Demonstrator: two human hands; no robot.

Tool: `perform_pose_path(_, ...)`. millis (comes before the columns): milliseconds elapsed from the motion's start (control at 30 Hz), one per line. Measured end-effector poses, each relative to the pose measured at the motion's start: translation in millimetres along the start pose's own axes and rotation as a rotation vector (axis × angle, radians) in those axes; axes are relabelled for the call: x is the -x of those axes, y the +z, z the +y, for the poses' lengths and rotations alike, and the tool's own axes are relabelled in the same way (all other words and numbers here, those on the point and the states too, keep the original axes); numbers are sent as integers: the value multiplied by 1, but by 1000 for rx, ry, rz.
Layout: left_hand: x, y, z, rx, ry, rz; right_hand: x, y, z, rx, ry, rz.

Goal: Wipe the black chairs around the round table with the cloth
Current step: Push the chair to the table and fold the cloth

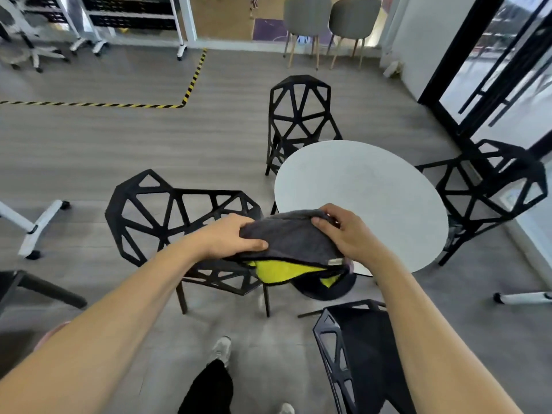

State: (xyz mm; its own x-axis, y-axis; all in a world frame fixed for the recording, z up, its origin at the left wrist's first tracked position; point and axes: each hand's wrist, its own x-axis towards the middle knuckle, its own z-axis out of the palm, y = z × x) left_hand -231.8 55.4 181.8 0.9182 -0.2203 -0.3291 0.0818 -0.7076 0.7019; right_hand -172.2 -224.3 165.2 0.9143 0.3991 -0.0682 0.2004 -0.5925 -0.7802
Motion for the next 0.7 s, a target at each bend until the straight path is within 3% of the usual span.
perform_pose_path(67,-21,-17,-9,-34,34,66,-12,3,0,83,24,2)
perform_pose_path(167,-54,-45,-25,-41,93,121,-28,2,-4,6,115,41)
perform_pose_path(333,-96,-95,-47,131,174,20,-54,-5,-11,94,334,-224)
perform_pose_path(400,-110,-112,-52,92,200,-28,-64,-3,-9,231,418,-291)
perform_pose_path(533,-137,-140,-61,-142,225,-93,-73,11,-1,412,549,-212)
perform_pose_path(700,-154,-153,-71,-280,249,-109,-64,22,2,210,570,-103)
